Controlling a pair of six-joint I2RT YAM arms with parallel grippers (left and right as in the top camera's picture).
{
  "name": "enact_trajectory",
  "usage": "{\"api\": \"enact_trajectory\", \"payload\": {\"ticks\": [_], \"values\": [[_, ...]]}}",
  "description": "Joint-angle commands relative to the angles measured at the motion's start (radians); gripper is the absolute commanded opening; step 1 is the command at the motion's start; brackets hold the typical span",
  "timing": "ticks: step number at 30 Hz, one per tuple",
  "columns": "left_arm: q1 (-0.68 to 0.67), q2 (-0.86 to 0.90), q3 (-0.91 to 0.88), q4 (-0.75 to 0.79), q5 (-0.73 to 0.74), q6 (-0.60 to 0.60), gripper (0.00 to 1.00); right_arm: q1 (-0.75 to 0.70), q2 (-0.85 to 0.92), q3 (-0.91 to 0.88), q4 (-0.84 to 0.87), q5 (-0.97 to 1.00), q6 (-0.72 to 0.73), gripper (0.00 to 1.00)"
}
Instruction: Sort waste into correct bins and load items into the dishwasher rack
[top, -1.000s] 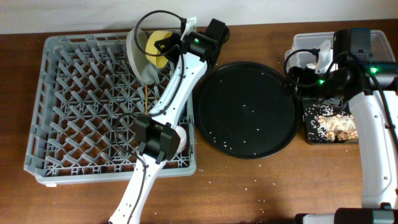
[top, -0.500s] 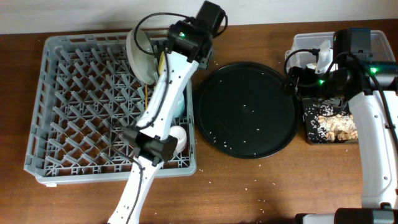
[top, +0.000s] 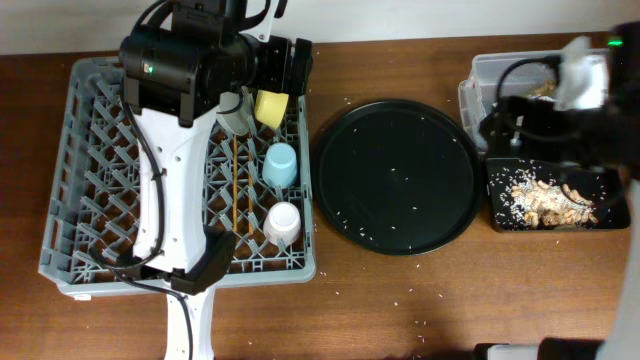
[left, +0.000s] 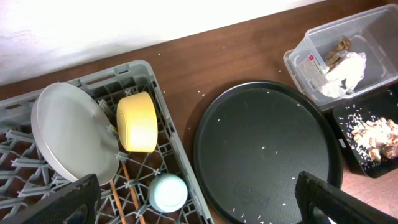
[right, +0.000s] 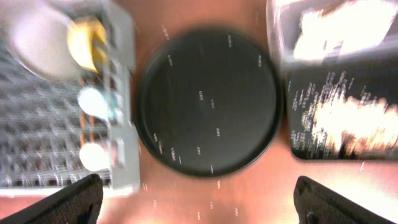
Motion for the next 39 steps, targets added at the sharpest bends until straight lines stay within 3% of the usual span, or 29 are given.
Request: {"api": "enact_trajectory", "payload": {"ticks": [1, 5, 8, 9, 11, 13, 14, 15, 20, 25, 27, 29, 39], "values": [[-0.002, -0.001, -0.001, 0.000, 0.011, 0.003, 0.99, 0.003, -0.112, 0.080, 0.001, 0.058, -0.014, 0.98], [-0.002, -0.001, -0.001, 0.000, 0.011, 0.003, 0.99, 0.003, -0.221, 0.077, -0.007, 0.071, -0.014, 0.98], [-0.002, -0.001, -0.001, 0.000, 0.011, 0.003, 0.99, 0.004, -0.243, 0.064, 0.007, 0.074, -0.182, 0.98], [-0.002, -0.001, -0.001, 0.000, 0.011, 0.003, 0.99, 0.004, -0.277, -0.012, 0.087, 0.081, -0.205, 0.98], [-0.002, -0.001, -0.001, 0.000, 0.011, 0.003, 0.99, 0.054, -0.456, -0.373, 0.426, 0.137, -0.205, 0.98], [-0.002, -0.001, -0.001, 0.000, 0.011, 0.003, 0.99, 0.084, -0.687, -0.868, 0.796, 0.121, -0.203, 0.98], [-0.002, -0.002, -0.001, 0.000, 0.011, 0.003, 0.99, 0.090, -0.753, -0.994, 0.887, 0.116, -0.193, 0.98], [-0.002, -0.001, -0.001, 0.000, 0.011, 0.003, 0.99, 0.099, -0.896, -1.281, 1.110, 0.092, -0.193, 0.99], [-0.002, -0.001, -0.001, 0.000, 0.011, 0.003, 0.99, 0.130, -1.278, -1.983, 1.744, 0.080, -0.193, 0.98], [-0.002, -0.001, -0.001, 0.000, 0.011, 0.003, 0.99, 0.130, -1.526, -2.222, 1.793, 0.125, -0.193, 0.98], [-0.002, -0.001, -0.001, 0.000, 0.011, 0.003, 0.99, 0.130, -1.526, -2.245, 1.762, 0.131, -0.194, 0.98], [-0.002, -0.001, -0.001, 0.000, 0.011, 0.003, 0.99, 0.130, -1.526, -2.245, 1.622, 0.148, -0.193, 0.98], [-0.002, -0.001, -0.001, 0.000, 0.011, 0.003, 0.99, 0.129, -1.525, -2.245, 1.619, 0.152, -0.193, 0.99]]}}
